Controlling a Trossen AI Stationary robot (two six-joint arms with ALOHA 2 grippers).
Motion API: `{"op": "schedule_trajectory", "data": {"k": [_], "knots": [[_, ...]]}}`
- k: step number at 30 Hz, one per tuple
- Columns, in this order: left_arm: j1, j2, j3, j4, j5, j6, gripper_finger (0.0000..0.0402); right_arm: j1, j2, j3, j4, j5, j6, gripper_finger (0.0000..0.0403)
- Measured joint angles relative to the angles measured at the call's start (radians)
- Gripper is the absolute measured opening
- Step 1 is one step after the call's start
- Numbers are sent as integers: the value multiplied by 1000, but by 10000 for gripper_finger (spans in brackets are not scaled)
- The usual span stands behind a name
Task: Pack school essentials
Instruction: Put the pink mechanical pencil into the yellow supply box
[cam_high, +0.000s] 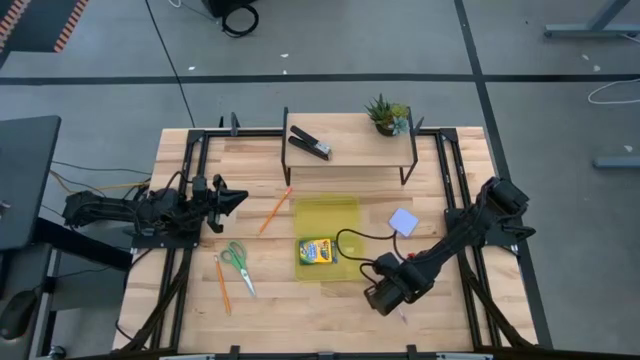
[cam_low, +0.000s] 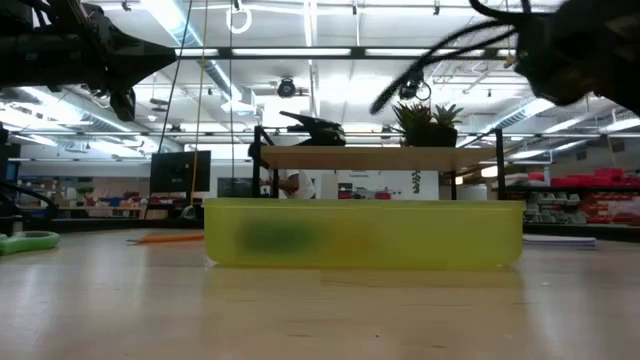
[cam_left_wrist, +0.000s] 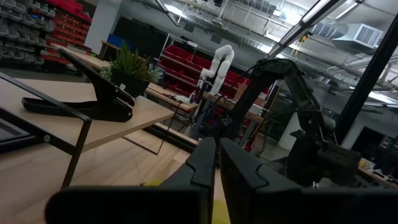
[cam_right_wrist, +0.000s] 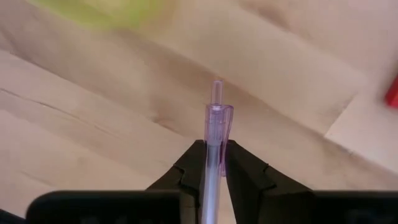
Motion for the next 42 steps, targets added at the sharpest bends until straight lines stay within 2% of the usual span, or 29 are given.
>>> {"op": "schedule_trajectory", "data": {"k": [7,14,21,30,35,42], "knots": [[0,0,0,0,0,0,37,-73,-2,111,-70,95,-169,60],[0,0,0,0,0,1,34,-160,-3,195,-59,208,-510,61],[0,0,0,0,0,1,30,-247,-3,197,109,227,-900,61],[0,0,0,0,0,1,37,-294,-3,194,262,224,-1270,61],[0,0,0,0,0,0,30,-294,-3,159,320,192,-1375,61],[0,0,0,0,0,0,34,-294,-3,26,500,129,-1400,61]]}}
